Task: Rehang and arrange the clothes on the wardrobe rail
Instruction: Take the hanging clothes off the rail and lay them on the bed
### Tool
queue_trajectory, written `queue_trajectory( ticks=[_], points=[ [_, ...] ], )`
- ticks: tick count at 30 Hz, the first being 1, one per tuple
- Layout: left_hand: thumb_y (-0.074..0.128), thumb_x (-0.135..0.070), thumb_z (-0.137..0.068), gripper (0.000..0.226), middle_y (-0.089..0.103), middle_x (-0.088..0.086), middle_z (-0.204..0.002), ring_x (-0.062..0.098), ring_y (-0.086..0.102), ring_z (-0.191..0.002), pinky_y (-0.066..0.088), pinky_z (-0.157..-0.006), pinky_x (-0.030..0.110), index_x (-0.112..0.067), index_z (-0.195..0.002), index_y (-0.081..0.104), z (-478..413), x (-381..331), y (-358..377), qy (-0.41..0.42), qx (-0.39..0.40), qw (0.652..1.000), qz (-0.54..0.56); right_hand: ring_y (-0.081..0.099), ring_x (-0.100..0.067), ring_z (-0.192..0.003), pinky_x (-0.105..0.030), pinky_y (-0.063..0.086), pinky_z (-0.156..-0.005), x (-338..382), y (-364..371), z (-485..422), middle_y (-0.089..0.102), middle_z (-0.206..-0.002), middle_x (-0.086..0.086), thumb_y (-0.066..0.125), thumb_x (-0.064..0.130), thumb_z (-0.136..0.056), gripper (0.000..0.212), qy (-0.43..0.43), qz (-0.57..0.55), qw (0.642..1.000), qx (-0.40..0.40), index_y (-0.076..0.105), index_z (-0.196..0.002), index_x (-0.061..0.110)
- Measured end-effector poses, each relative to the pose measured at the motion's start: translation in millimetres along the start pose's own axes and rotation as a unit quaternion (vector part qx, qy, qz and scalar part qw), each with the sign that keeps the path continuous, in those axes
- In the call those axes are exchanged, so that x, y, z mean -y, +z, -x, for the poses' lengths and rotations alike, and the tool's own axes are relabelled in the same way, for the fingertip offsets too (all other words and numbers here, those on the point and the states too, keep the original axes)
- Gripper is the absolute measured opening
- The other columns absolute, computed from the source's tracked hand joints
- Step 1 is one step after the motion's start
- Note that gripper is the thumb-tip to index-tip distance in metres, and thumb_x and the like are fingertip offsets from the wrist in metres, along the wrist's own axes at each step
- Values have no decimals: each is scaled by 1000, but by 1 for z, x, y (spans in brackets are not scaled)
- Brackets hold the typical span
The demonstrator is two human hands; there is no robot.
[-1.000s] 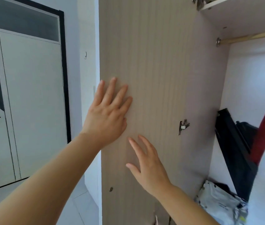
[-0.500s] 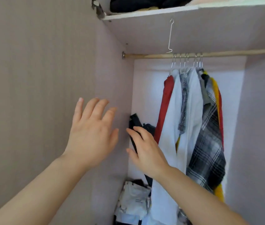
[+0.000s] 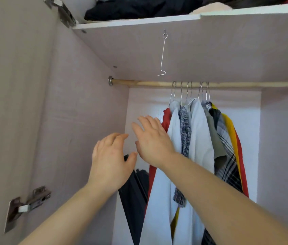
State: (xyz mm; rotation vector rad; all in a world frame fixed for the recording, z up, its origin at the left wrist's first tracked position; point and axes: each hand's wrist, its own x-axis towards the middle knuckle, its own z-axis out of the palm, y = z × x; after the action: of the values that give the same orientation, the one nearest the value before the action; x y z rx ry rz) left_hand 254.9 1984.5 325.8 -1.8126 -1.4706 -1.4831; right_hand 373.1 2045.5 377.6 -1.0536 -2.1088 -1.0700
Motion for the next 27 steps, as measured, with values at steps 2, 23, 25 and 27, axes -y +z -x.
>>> queue_trajectory(
  ticks=[2,23,25,27],
  points=[
    [53,-34,-89,51,40,-1,-140,15,31,-131,18,-110,31,-19,-136,40,-15,0,15,-7,-10,1000,16,9,-32,-141,-45,-2,-114,-16,9,-19,16,-153,-12,49,18,-91,60,-4,50,999,3,23,-145,13],
    [57,-33,-86,51,45,1,-136,17,35,-129,24,-112,36,-17,-133,44,-136,12,147,111,40,979,164,20,-21,-142,-37,10,-113,-197,31,33,21,-154,-1,4,60,-79,82,180,202,956,113,17,-148,17],
    [57,-33,-86,52,44,2,-136,17,36,-129,23,-112,35,-16,-133,44,-148,17,151,117,34,979,162,13,-18,-143,-40,8,-114,-198,34,23,16,-156,0,-1,62,-79,83,224,200,949,95,11,-149,19],
    [56,-31,-86,52,44,4,-137,19,36,-129,24,-112,34,-14,-134,43,-160,23,153,122,26,979,160,14,-22,-142,-42,10,-113,-194,38,6,21,-154,-2,13,55,-92,67,264,205,940,63,18,-147,17]
  ],
)
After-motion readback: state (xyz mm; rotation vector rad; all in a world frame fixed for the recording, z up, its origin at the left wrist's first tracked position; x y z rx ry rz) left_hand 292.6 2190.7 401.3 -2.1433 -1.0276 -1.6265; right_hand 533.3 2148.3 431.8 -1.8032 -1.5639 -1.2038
